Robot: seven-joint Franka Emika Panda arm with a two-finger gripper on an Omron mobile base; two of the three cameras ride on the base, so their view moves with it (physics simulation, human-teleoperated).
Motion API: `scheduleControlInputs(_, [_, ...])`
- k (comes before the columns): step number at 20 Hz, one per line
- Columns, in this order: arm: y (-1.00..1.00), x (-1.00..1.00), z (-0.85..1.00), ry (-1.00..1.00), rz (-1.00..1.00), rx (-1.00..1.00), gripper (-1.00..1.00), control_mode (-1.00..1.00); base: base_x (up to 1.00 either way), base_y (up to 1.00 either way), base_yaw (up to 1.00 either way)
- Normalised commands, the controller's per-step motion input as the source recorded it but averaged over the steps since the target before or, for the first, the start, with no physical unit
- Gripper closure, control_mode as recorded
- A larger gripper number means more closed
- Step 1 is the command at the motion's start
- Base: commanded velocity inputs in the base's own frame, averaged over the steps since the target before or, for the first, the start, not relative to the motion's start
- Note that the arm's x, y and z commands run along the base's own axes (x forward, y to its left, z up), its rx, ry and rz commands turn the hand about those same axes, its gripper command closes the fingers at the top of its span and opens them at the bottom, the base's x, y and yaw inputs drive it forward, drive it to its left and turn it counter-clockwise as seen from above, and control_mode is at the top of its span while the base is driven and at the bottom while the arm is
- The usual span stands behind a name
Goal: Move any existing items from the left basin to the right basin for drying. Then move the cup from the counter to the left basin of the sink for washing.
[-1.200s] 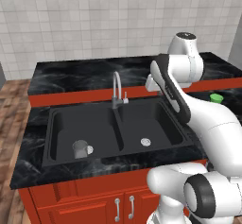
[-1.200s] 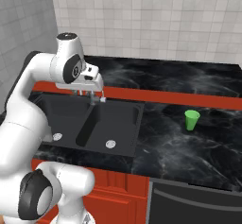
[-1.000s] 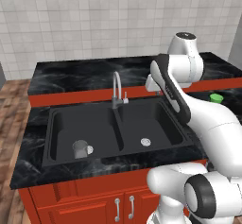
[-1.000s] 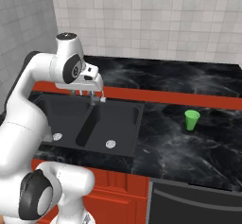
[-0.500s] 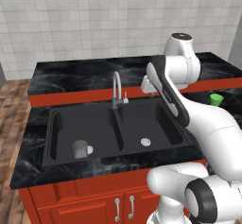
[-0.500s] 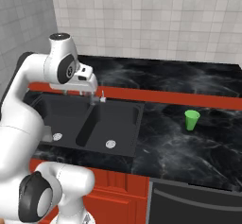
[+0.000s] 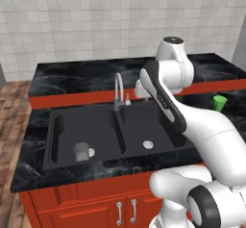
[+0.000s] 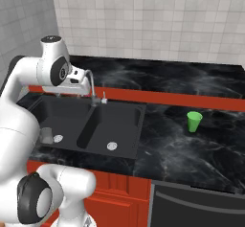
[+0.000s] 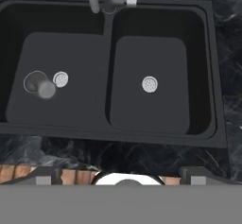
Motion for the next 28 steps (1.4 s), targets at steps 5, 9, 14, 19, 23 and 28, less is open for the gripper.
scheduleControlInputs(5, [0.25,-0.10,-0.13,0.00,0.00,0.00,-1.00,-1.00,0.00,0.00,0.00])
scheduleControlInputs(9, [0.23,-0.13,-0.14,0.00,0.00,0.00,-1.00,-1.00,0.00,0.00,0.00])
scheduleControlInputs(14, [0.24,-0.12,-0.14,0.00,0.00,0.00,-1.00,-1.00,0.00,0.00,0.00])
scheduleControlInputs(19, [0.23,-0.06,-0.15,0.01,0.00,0.00,-1.00,-1.00,0.00,0.00,0.00])
scheduleControlInputs(23, [0.21,-0.02,-0.16,0.02,0.00,0.00,-1.00,-1.00,0.00,0.00,0.00])
scheduleControlInputs(28, [0.21,-0.05,-0.15,0.02,0.00,0.00,-1.00,-1.00,0.00,0.00,0.00])
